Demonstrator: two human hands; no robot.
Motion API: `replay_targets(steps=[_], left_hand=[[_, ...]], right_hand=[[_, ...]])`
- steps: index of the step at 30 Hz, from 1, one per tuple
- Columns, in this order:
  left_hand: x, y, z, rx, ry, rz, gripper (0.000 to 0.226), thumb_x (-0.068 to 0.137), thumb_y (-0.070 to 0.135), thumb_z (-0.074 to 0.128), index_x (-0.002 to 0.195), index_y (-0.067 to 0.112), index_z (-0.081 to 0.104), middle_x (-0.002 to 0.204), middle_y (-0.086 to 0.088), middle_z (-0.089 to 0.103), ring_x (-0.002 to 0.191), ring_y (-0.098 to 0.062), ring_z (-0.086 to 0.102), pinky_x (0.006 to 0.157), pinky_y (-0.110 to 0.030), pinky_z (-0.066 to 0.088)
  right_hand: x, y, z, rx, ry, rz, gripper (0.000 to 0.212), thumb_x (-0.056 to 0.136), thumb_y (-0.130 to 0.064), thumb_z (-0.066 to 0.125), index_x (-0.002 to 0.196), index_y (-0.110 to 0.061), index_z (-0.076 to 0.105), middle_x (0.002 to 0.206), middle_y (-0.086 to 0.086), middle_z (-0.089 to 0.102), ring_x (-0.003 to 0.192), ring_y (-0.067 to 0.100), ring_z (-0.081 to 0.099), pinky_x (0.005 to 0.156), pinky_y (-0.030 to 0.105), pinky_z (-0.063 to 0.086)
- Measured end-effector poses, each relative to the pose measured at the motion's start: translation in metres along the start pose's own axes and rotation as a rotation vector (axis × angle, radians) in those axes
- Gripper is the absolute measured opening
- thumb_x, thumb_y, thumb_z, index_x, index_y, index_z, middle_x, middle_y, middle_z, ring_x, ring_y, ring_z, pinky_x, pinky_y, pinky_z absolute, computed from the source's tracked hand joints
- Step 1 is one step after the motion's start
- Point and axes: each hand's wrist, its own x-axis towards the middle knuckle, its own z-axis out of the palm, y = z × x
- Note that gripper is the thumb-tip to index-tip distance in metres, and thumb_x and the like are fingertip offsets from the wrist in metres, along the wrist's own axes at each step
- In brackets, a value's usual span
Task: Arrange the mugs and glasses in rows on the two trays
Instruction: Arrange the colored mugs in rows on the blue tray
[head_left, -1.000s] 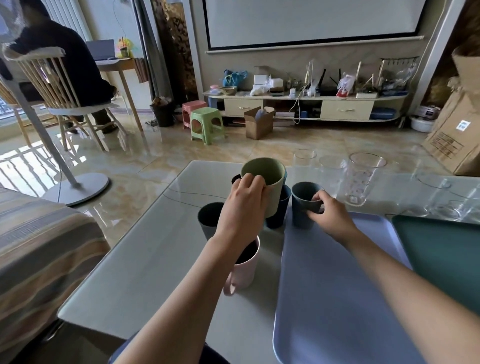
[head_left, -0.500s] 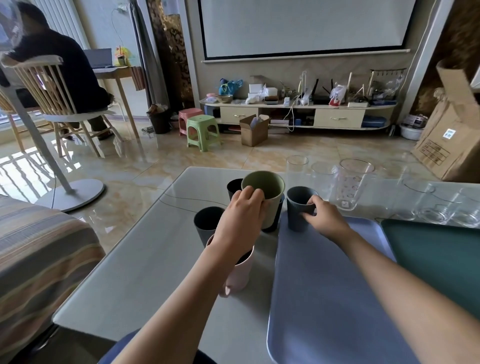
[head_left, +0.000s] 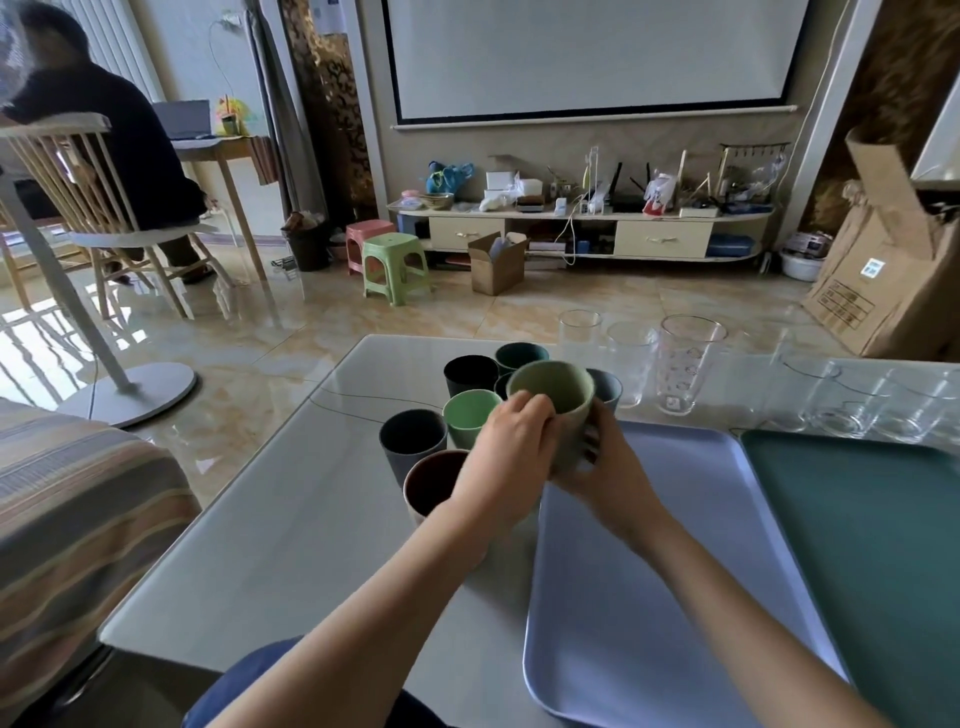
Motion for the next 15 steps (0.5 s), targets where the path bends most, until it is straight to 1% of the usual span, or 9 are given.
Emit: replay_targets(steps=[2, 3, 4, 6, 7, 9, 10, 12, 15], left_hand=[[-0.009, 0.002, 0.009, -0.009, -0.090, 0.057, 0.023, 0.095, 0.021, 0.042, 0.085, 0.003, 0.053, 0.096, -0.015, 0.054, 0.086, -0.030, 0.050, 0.077, -0.047, 0.044], [-0.013, 0.001, 0.012, -0.012, -0.131, 0.083, 0.020, 0.095, 0.020, 0.043, 0.092, 0.004, 0.055, 0.101, -0.013, 0.053, 0.090, -0.029, 0.051, 0.079, -0.046, 0.045], [-0.016, 0.000, 0.012, -0.014, -0.153, 0.099, 0.020, 0.096, 0.020, 0.043, 0.103, 0.006, 0.056, 0.110, -0.011, 0.052, 0.096, -0.028, 0.052, 0.081, -0.044, 0.046], [-0.017, -0.004, 0.007, 0.041, -0.157, 0.077, 0.031, 0.096, 0.021, 0.043, 0.125, 0.014, 0.048, 0.126, -0.005, 0.047, 0.108, -0.025, 0.052, 0.080, -0.041, 0.049], [-0.017, -0.007, 0.003, 0.089, -0.150, 0.039, 0.035, 0.095, 0.020, 0.043, 0.130, 0.018, 0.044, 0.128, -0.003, 0.046, 0.109, -0.024, 0.052, 0.077, -0.040, 0.050], [-0.014, -0.017, -0.008, 0.170, -0.121, -0.036, 0.034, 0.092, 0.012, 0.044, 0.126, 0.018, 0.047, 0.124, -0.003, 0.050, 0.105, -0.026, 0.053, 0.069, -0.039, 0.048], [-0.012, -0.023, -0.013, 0.211, -0.107, -0.072, 0.033, 0.090, 0.008, 0.044, 0.121, 0.018, 0.051, 0.121, -0.003, 0.052, 0.102, -0.026, 0.054, 0.066, -0.038, 0.046], [-0.009, -0.038, -0.022, 0.266, -0.078, -0.138, 0.033, 0.085, 0.002, 0.044, 0.112, 0.017, 0.057, 0.118, -0.004, 0.055, 0.099, -0.027, 0.055, 0.065, -0.035, 0.043], [-0.008, -0.057, -0.033, 0.252, -0.033, -0.234, 0.039, 0.080, -0.005, 0.043, 0.108, 0.015, 0.061, 0.114, -0.005, 0.058, 0.099, -0.029, 0.056, 0.071, -0.037, 0.046]], right_hand=[[-0.005, 0.003, -0.004, -0.042, 0.093, 0.011, 0.067, 0.057, -0.013, 0.078, 0.111, -0.036, 0.045, 0.098, -0.010, 0.062, 0.086, 0.010, 0.061, 0.064, 0.011, 0.051], [-0.008, 0.007, -0.007, -0.038, 0.110, 0.018, 0.065, 0.055, -0.012, 0.078, 0.106, -0.036, 0.046, 0.094, -0.011, 0.061, 0.083, 0.007, 0.061, 0.060, 0.011, 0.051], [-0.008, 0.015, -0.010, -0.027, 0.127, 0.031, 0.067, 0.056, -0.008, 0.081, 0.107, -0.034, 0.047, 0.093, -0.010, 0.062, 0.081, 0.005, 0.060, 0.058, 0.011, 0.051], [-0.006, 0.029, -0.019, -0.060, 0.208, 0.060, 0.064, 0.062, -0.002, 0.084, 0.111, -0.024, 0.049, 0.095, -0.005, 0.062, 0.083, 0.010, 0.061, 0.059, 0.010, 0.049], [-0.004, 0.036, -0.023, -0.112, 0.256, 0.085, 0.063, 0.064, -0.005, 0.084, 0.114, -0.021, 0.050, 0.098, -0.002, 0.063, 0.088, 0.016, 0.062, 0.065, 0.013, 0.050], [0.006, 0.047, -0.031, -0.206, 0.302, 0.149, 0.069, 0.065, -0.016, 0.086, 0.123, -0.016, 0.048, 0.110, 0.004, 0.063, 0.103, 0.024, 0.060, 0.080, 0.027, 0.050], [0.012, 0.051, -0.032, -0.236, 0.305, 0.174, 0.072, 0.065, -0.020, 0.086, 0.126, -0.014, 0.047, 0.116, 0.006, 0.063, 0.108, 0.026, 0.059, 0.084, 0.031, 0.049], [0.022, 0.057, -0.030, -0.279, 0.299, 0.193, 0.075, 0.065, -0.022, 0.086, 0.128, -0.013, 0.047, 0.121, 0.009, 0.062, 0.111, 0.028, 0.058, 0.084, 0.030, 0.046], [0.031, 0.067, -0.022, -0.336, 0.259, 0.209, 0.073, 0.067, -0.019, 0.084, 0.129, -0.011, 0.045, 0.123, 0.013, 0.062, 0.111, 0.030, 0.058, 0.079, 0.027, 0.042]])
